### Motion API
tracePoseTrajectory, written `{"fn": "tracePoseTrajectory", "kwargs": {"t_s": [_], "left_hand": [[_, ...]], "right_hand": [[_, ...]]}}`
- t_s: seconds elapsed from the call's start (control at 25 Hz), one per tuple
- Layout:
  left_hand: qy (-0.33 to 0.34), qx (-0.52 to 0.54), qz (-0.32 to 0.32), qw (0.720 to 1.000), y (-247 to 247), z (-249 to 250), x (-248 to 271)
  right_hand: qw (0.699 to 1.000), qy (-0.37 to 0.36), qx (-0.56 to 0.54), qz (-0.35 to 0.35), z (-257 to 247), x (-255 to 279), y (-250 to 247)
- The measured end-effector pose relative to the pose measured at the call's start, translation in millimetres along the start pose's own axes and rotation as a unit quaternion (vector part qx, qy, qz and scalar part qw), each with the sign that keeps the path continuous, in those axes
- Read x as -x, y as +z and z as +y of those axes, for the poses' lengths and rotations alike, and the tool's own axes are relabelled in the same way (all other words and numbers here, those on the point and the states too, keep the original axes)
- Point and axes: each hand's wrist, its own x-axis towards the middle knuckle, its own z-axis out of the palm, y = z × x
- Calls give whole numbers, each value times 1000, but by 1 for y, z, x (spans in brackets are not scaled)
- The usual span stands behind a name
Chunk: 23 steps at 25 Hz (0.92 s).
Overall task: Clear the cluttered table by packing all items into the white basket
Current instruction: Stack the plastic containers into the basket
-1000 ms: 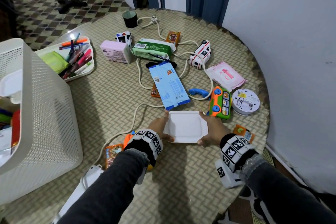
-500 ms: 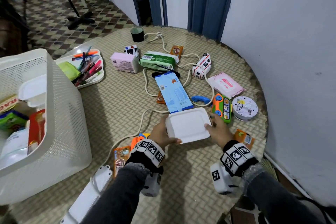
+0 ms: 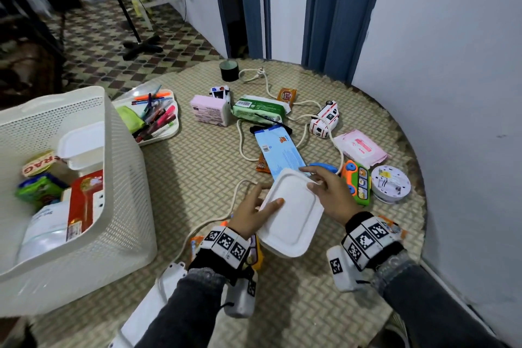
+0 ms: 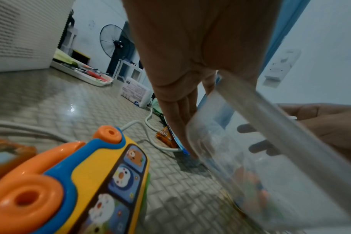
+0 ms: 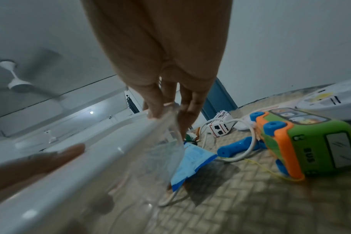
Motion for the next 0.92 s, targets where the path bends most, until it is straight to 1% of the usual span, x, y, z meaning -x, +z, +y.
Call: {"fn": "tracePoseTrajectory", "kwargs": {"t_s": [0.08, 0.16, 0.24, 0.32, 0.48, 0.76, 0.92], "left_hand": [[5, 44, 44, 998, 1, -7, 3], [10, 103, 97, 990, 2, -11, 6], [15, 148, 133, 980, 4, -13, 10], [21, 168, 153, 974, 7, -13, 16], [24, 193, 170, 966, -2, -11, 26], [67, 194, 191, 960, -40, -13, 44], [94, 203, 222, 949, -63, -10, 68]], "right_hand": [[997, 34, -62, 38, -4, 6, 8], [986, 87, -139, 32, -6, 17, 22], [975, 95, -201, 9, -9, 31, 42], [965, 87, -247, 17, -10, 40, 57], [960, 71, -265, 50, -22, 41, 70], [957, 29, -279, 72, -50, 45, 102], [958, -8, -281, 54, -71, 51, 121]]}}
